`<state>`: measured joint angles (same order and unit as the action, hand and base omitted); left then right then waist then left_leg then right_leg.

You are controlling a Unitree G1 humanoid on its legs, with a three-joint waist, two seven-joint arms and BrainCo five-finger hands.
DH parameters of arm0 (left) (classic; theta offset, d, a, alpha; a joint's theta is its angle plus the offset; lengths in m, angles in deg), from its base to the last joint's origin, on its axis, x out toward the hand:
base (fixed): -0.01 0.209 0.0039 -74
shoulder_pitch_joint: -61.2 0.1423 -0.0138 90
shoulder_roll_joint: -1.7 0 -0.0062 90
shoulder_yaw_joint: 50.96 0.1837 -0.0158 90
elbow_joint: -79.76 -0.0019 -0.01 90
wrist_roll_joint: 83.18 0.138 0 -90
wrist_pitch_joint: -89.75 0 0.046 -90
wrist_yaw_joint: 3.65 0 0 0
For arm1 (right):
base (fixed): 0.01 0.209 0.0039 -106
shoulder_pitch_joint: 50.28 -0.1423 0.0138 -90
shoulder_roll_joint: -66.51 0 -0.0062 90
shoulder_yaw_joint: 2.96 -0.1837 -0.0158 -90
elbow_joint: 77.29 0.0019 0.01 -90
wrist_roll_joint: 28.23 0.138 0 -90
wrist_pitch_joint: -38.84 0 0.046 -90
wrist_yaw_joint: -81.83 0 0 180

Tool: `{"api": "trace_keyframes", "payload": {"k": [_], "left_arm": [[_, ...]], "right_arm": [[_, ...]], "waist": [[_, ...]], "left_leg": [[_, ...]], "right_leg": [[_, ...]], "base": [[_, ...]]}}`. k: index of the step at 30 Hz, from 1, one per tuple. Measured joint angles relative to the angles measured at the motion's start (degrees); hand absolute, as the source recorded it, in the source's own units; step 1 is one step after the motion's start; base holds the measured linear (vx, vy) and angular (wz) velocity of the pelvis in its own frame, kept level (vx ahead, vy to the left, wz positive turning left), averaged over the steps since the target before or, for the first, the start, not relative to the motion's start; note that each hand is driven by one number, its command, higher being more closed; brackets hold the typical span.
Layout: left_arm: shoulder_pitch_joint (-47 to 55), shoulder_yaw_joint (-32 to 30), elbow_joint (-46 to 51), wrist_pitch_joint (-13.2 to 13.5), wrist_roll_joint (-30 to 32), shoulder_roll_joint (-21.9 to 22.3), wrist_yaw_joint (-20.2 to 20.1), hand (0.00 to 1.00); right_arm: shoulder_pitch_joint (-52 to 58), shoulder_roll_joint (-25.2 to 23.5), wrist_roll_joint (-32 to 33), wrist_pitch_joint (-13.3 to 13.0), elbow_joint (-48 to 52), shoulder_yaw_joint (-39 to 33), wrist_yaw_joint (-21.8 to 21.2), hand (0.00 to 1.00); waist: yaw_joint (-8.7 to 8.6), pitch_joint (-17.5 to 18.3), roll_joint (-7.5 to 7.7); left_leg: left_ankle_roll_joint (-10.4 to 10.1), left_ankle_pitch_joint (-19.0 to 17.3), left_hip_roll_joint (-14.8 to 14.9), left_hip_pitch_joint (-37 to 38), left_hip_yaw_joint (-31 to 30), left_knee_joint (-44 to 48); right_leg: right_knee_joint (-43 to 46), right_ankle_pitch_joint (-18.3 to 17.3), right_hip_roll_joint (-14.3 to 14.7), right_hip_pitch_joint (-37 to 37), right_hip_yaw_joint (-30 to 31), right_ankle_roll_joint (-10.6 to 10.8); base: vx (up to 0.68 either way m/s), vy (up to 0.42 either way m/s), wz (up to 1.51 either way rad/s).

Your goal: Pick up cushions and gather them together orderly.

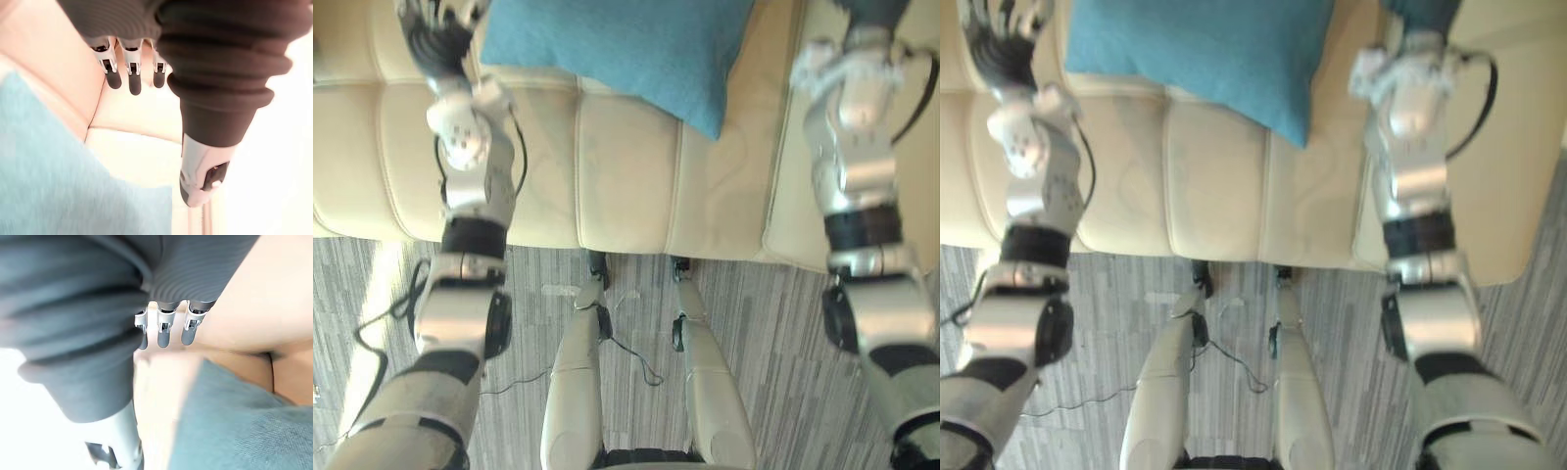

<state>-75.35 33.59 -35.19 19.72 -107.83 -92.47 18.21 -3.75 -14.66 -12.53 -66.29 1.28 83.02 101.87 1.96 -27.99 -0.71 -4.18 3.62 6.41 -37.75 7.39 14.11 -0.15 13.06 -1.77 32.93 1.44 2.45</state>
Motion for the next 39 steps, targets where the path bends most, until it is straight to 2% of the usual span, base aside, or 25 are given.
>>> {"api": "trace_keyframes", "payload": {"k": [3,4,7,10,13,15,20,23,27,33,35,36,37,38,39], "left_arm": [[11.0,0.3,4.2,0.6,3.0,4.1,-2.3,0.0],[21.2,2.0,4.5,0.4,5.1,8.0,-4.3,0.0],[30.4,4.8,3.9,-0.8,7.9,11.6,-7.6,0.0],[39.4,5.9,-0.5,-2.3,12.0,14.3,-11.6,0.0],[43.2,5.3,-6.1,-3.1,13.6,14.9,-13.0,0.0],[46.3,3.7,-12.6,-4.1,15.2,16.1,-13.6,0.0],[49.6,-0.7,-23.4,-6.2,19.1,16.9,-14.9,0.0],[50.1,-2.6,-26.4,-6.9,20.7,17.3,-15.9,0.0],[50.3,-3.0,-28.2,-7.1,22.4,18.3,-16.0,0.0],[50.1,-2.1,-29.2,-7.1,22.3,18.7,-15.8,0.0],[48.1,-1.4,-29.2,-7.1,22.3,18.8,-15.7,0.0],[47.7,-1.5,-29.1,-7.1,22.2,18.9,-15.6,0.0],[47.1,-1.6,-28.6,-7.0,22.2,19.0,-15.6,0.0],[46.9,-1.6,-28.4,-7.0,22.1,18.9,-15.6,0.0],[46.9,-1.6,-27.0,-7.0,21.8,18.8,-15.6,0.0]], "right_arm": [[14.4,-5.6,-0.9,-0.7,3.9,-1.5,-2.5,0.0],[24.9,-11.6,-2.4,-0.7,3.9,-0.6,-4.9,0.0],[34.7,-16.6,-4.5,-0.7,3.5,-0.1,-8.0,0.0],[43.8,-20.5,-4.5,-0.6,-2.8,-0.3,-12.0,0.0],[46.9,-21.7,-4.4,-0.4,-9.5,-0.4,-13.5,0.0],[49.6,-23.1,-4.5,0.2,-16.9,-1.4,-14.5,0.0],[51.4,-24.9,-4.5,2.1,-28.5,-4.9,-15.2,0.0],[52.2,-24.9,-4.4,2.9,-32.7,-5.3,-15.5,0.0],[52.4,-24.9,-4.5,3.6,-35.9,-6.9,-15.8,0.0],[49.8,-24.9,-4.5,4.2,-37.5,-3.9,-15.6,0.0],[47.6,-25.0,-4.5,4.4,-37.7,-2.6,-15.5,0.0],[47.0,-25.1,-4.5,4.4,-37.8,-2.5,-15.5,0.0],[45.4,-25.8,-4.5,4.4,-37.6,-2.3,-15.5,0.0],[45.4,-26.0,-4.4,4.4,-37.2,-2.3,-15.5,0.0],[46.0,-26.4,-4.4,4.3,-37.1,-2.3,-15.4,0.0]], "waist": [[0.24,0.2,0.42],[0.52,3.6,1.35],[0.75,5.2,2.19],[0.78,10.0,3.28],[0.86,14.0,3.48],[0.83,18.2,3.37],[0.87,23.0,3.25],[0.86,24.6,3.16],[0.85,24.9,2.93],[1.17,24.7,3.37],[1.32,24.4,2.92],[1.45,24.2,2.63],[1.65,23.5,2.5],[1.28,23.4,2.56],[1.34,23.6,3.96]], "left_leg": [[-0.3,-1.1,0.2,4.4,-0.5,0.0],[0.2,-3.0,0.3,6.2,-0.4,0.0],[0.2,-3.9,0.2,9.9,-0.5,0.0],[0.4,-5.7,0.1,14.8,-0.5,-0.1],[0.0,-6.5,0.0,18.4,-0.2,-0.4],[0.0,-7.3,-0.5,22.7,0.1,-2.7],[-0.2,-7.1,-1.1,30.4,1.4,-7.6],[-0.6,-6.4,-1.3,33.4,1.3,-10.1],[-0.8,-5.6,-1.9,36.7,1.5,-12.5],[-0.5,-5.4,-1.9,35.6,3.7,-12.1],[0.1,-6.1,-0.1,31.4,5.3,-7.1],[0.3,-6.0,0.7,30.8,5.7,-6.5],[0.8,-6.4,2.0,30.4,7.2,-5.3],[0.9,-6.4,1.9,30.2,7.2,-5.1],[0.8,-6.4,1.5,29.8,6.7,-3.9]], "right_leg": [[1.9,-2.5,0.2,-4.0,-1.2,-0.4],[3.0,-4.8,0.3,-5.4,-1.3,-0.1],[4.0,-6.1,0.0,-8.9,-2.0,-0.6],[5.7,-9.1,-0.3,-13.3,-2.7,-0.7],[6.1,-10.8,-0.6,-16.6,-3.1,-0.6],[6.6,-12.6,-1.2,-19.7,-3.5,-0.5],[6.2,-14.6,-1.8,-24.9,-3.8,-0.4],[4.9,-14.6,-1.9,-27.4,-4.1,-0.1],[3.6,-14.4,-2.2,-29.9,-4.1,0.3],[4.8,-13.5,-2.4,-27.4,-2.7,1.7],[8.9,-10.7,-1.6,-22.8,-3.6,4.6],[9.4,-10.4,-1.3,-22.4,-3.7,4.7],[23.4,-16.1,-2.3,-19.3,-6.4,1.7],[29.3,-18.7,-3.4,-18.6,-7.3,1.0],[42.2,-22.4,-6.1,-19.0,-7.9,2.5]], "base": [[0.08,-0.09,0.17],[0.1,-0.067,0.04],[0.12,-0.043,0.1],[0.1,-0.011,0.13],[0.11,0.001,0.06],[0.11,0.009,0.05],[0.11,0.01,-0.03],[0.09,0.002,0.01],[0.09,0.015,0.0],[0.01,0.023,-0.18],[-0.11,0.01,-0.23],[-0.18,0.006,-0.16],[-0.18,-0.003,0.03],[-0.2,-0.05,0.4],[-0.1,-0.071,0.51]]}}
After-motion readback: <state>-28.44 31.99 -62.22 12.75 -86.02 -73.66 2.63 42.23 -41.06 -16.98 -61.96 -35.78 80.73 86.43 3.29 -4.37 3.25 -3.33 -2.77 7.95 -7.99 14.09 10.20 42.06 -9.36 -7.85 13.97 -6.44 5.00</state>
